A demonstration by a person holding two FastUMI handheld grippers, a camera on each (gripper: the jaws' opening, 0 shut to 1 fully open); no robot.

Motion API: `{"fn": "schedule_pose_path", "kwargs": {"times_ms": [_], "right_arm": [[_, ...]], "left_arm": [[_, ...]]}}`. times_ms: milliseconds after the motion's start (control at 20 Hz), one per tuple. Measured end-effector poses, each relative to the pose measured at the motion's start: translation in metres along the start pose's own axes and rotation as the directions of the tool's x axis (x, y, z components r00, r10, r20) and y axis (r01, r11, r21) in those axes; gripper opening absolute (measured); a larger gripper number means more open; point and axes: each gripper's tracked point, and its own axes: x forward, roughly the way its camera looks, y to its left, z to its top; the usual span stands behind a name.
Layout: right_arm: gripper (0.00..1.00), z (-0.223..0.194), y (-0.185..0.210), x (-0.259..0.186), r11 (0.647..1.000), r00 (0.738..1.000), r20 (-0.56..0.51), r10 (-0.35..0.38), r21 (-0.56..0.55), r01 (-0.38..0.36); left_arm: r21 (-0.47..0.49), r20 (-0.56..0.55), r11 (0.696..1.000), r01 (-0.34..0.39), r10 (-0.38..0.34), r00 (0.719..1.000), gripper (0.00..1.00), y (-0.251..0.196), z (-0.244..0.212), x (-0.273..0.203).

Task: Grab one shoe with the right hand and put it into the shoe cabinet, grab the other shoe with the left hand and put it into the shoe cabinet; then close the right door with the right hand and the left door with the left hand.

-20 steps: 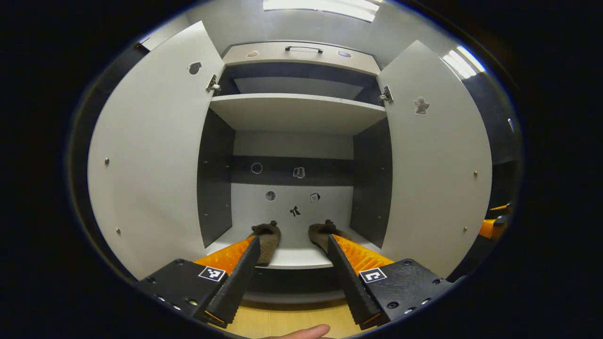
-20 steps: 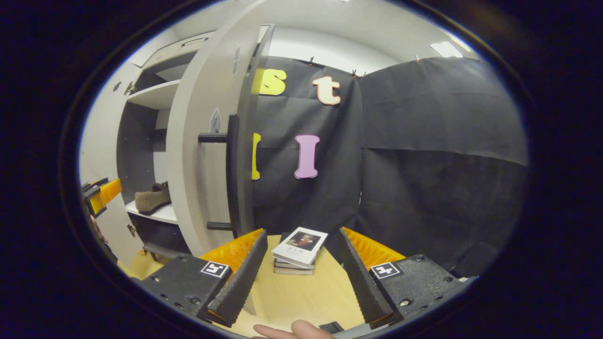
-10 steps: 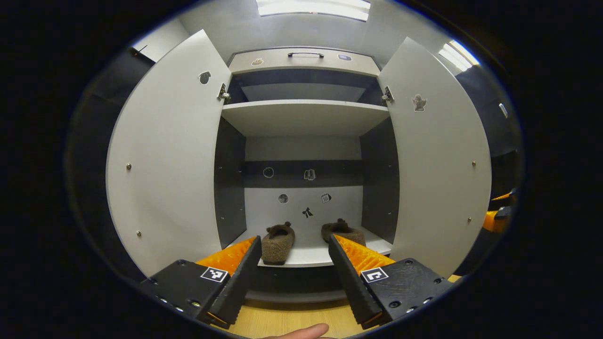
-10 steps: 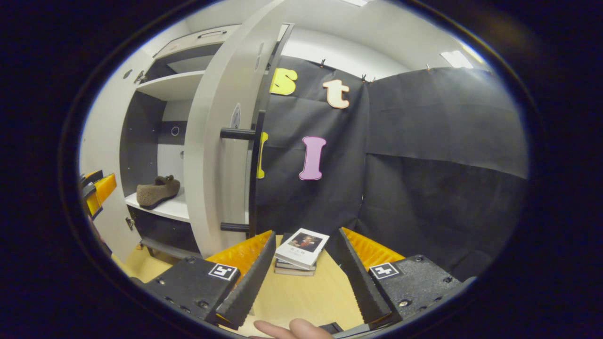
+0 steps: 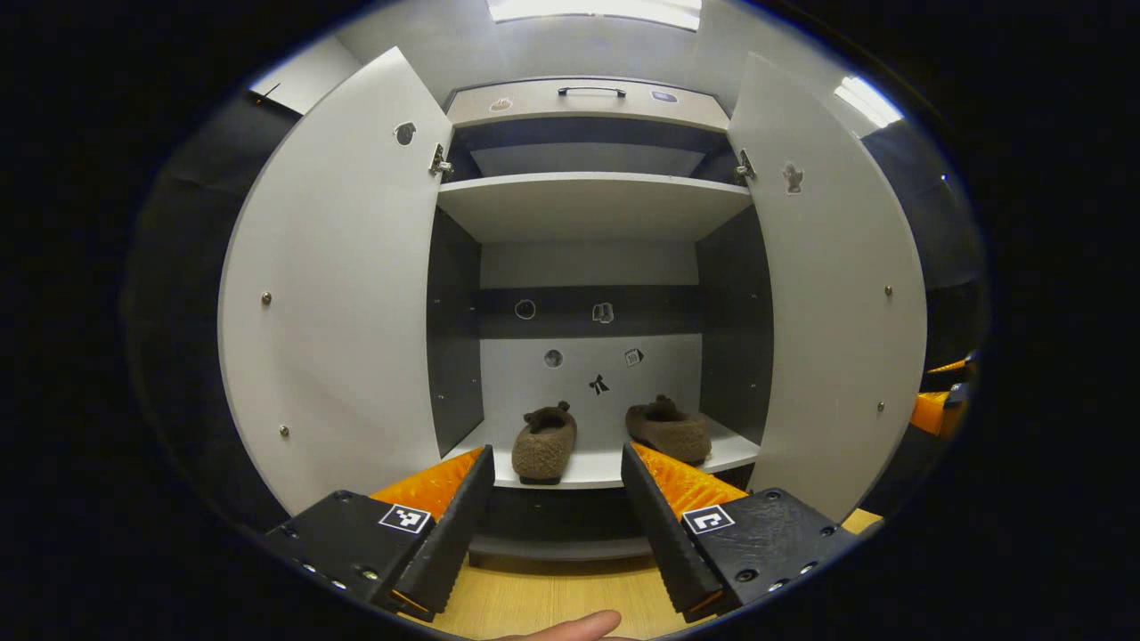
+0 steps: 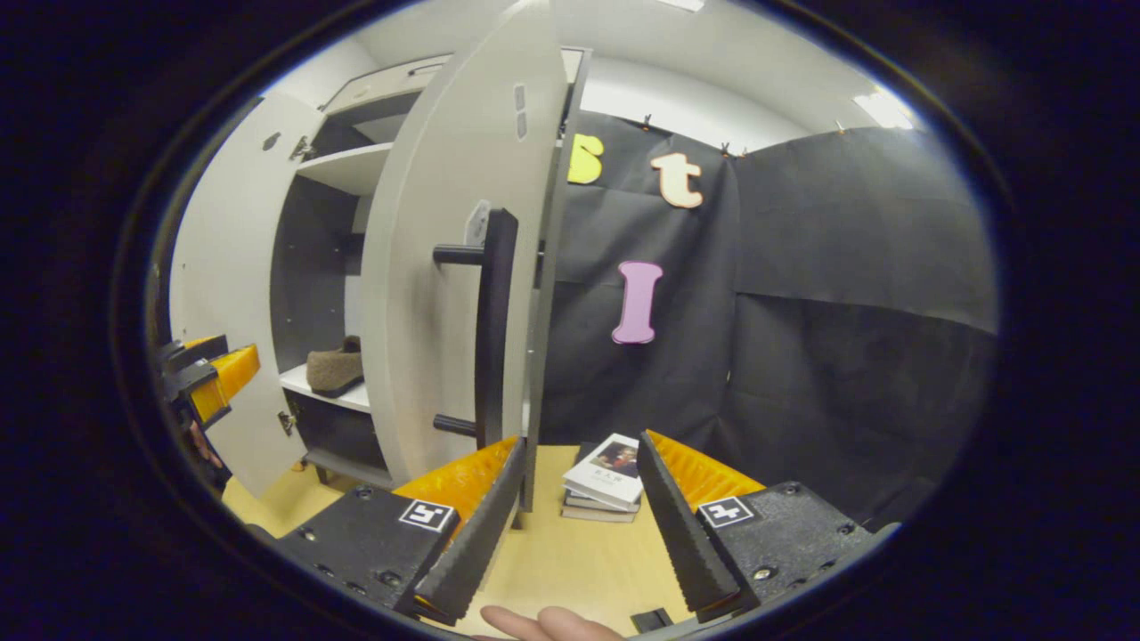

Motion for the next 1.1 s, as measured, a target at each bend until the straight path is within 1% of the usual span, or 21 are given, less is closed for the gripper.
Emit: {"fn": "schedule_pose_path", "kwargs": {"times_ms": [100, 200, 350, 400, 450, 500, 600, 750, 850, 950, 1050, 1100], "right_arm": [[0.86, 0.002, 0.026, 0.003, 0.998, 0.998, 0.016, 0.061, -0.001, -0.061], [0.86, 0.004, 0.051, 0.009, 0.992, 0.992, 0.023, 0.127, -0.002, -0.127], [0.86, 0.013, 0.084, 0.032, 0.985, 0.985, 0.036, 0.17, -0.015, -0.17], [0.82, 0.016, 0.098, 0.038, 0.98, 0.98, 0.037, 0.197, -0.016, -0.196], [0.86, 0.017, 0.111, 0.045, 0.975, 0.974, 0.036, 0.223, -0.019, -0.223], [0.86, 0.018, 0.12, 0.052, 0.971, 0.971, 0.033, 0.237, -0.029, -0.236], [0.86, 0.022, 0.127, 0.062, 0.97, 0.97, 0.05, 0.238, -0.055, -0.235], [0.86, 0.022, 0.128, 0.074, 0.97, 0.97, 0.074, 0.233, -0.088, -0.227], [0.86, 0.014, 0.126, 0.082, 0.971, 0.973, 0.046, 0.226, -0.093, -0.221], [0.86, 0.006, 0.126, 0.088, 0.973, 0.975, 0.007, 0.22, -0.065, -0.22], [0.86, 0.002, 0.132, 0.086, 0.974, 0.975, -0.011, 0.222, -0.035, -0.223], [0.86, 0.002, 0.134, 0.083, 0.974, 0.975, -0.012, 0.222, -0.032, -0.222]], "left_arm": [[0.028, 0.009, 1.0, -0.012, 0.011, 1.0, 0.87, 0.006, 0.002, -0.002], [0.077, 0.005, 0.997, -0.03, 0.03, 1.0, 0.87, 0.011, -0.001, -0.009], [0.133, 0.016, 0.989, -0.065, 0.063, 0.998, 0.85, 0.023, -0.001, -0.024], [0.146, 0.021, 0.986, -0.082, 0.08, 0.997, 0.86, 0.028, 0.0, -0.028], [0.157, 0.026, 0.982, -0.101, 0.098, 0.995, 0.88, 0.034, 0.001, -0.033], [0.164, 0.031, 0.979, -0.124, 0.12, 0.992, 0.9, 0.043, 0.003, -0.041], [0.172, 0.042, 0.97, -0.173, 0.168, 0.985, 0.9, 0.06, 0.008, -0.056], [0.201, 0.056, 0.939, -0.28, 0.274, 0.96, 0.9, 0.098, 0.013, -0.08], [0.207, 0.066, 0.914, -0.349, 0.343, 0.937, 0.9, 0.13, 0.017, -0.095], [0.198, 0.077, 0.89, -0.411, 0.404, 0.912, 0.9, 0.164, 0.026, -0.105], [0.215, 0.106, 0.859, -0.464, 0.452, 0.886, 0.89, 0.201, 0.041, -0.112], [0.239, 0.138, 0.833, -0.499, 0.479, 0.867, 0.9, 0.221, 0.046, -0.115]]}}
